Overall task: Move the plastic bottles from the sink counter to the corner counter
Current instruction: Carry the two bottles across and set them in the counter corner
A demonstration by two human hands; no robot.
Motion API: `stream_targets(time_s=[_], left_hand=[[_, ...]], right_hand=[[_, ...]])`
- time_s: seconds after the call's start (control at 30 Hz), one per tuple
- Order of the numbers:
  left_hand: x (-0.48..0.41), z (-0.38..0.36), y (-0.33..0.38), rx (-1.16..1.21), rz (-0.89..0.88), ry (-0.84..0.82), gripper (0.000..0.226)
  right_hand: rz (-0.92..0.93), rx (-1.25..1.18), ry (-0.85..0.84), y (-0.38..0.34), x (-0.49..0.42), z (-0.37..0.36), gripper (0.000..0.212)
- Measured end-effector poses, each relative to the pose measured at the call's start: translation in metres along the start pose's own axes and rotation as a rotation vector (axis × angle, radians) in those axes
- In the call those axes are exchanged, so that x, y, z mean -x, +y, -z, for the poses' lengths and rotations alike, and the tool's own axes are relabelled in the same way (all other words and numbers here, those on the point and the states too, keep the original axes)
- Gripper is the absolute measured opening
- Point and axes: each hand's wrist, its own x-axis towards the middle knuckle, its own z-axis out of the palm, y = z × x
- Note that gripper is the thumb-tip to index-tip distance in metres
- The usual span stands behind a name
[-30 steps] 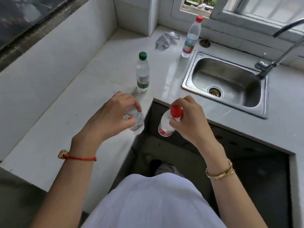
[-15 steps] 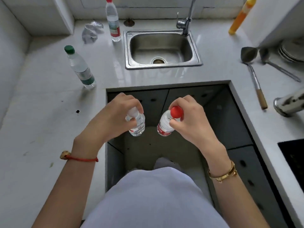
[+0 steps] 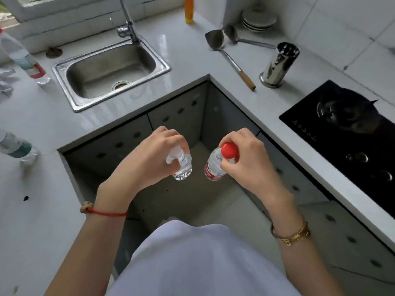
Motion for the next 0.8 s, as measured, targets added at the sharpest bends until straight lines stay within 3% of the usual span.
stream_targets(time_s=[0.43,0.8], left_hand=[[-0.027,-0.087,0.149,0.036,-0.377,-0.206,0.023],[-0.017,-0.149,0.26,0.09,-0.709,-0.394,0.026]], right_hand=[[-0.324,0.003,0.178,0.096,0.158,0.074,0.024],[-0.602,0.019,0.419,0.127,0.295,0.105,0.025]])
